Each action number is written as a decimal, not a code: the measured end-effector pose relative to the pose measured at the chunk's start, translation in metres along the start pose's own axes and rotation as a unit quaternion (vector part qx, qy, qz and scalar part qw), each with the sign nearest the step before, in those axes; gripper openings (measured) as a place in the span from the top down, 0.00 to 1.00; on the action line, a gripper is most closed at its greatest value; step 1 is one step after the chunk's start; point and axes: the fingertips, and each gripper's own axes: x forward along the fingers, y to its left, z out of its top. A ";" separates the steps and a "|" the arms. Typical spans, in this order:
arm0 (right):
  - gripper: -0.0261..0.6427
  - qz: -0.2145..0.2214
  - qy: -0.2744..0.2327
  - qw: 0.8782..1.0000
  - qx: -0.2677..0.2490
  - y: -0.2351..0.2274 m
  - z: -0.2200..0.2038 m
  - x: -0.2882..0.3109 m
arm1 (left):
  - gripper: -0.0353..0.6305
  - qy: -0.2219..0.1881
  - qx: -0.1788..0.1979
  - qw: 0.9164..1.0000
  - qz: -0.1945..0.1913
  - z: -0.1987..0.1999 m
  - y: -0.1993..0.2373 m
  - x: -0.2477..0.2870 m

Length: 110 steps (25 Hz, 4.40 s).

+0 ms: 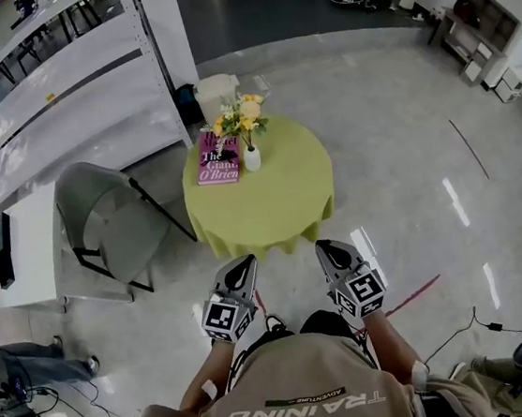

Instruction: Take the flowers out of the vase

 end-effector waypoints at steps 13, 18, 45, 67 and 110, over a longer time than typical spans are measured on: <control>0.96 0.012 0.015 1.000 -0.012 -0.041 0.003 0.083 | 0.94 0.001 -0.002 1.000 0.015 0.013 0.065 0.065; 0.96 0.040 0.009 0.999 -0.016 -0.082 0.021 0.132 | 0.94 0.008 0.000 1.000 0.030 0.026 0.088 0.109; 0.96 0.139 0.047 0.989 0.014 -0.167 0.034 0.328 | 0.94 0.021 -0.056 0.992 0.114 0.021 0.207 0.246; 0.73 0.082 0.159 0.982 0.057 -0.179 -0.028 0.455 | 0.94 0.049 -0.072 0.996 0.035 0.013 0.261 0.267; 0.85 0.079 0.007 0.997 -0.009 -0.188 0.107 0.427 | 0.94 0.031 -0.085 0.995 0.045 0.014 0.223 0.257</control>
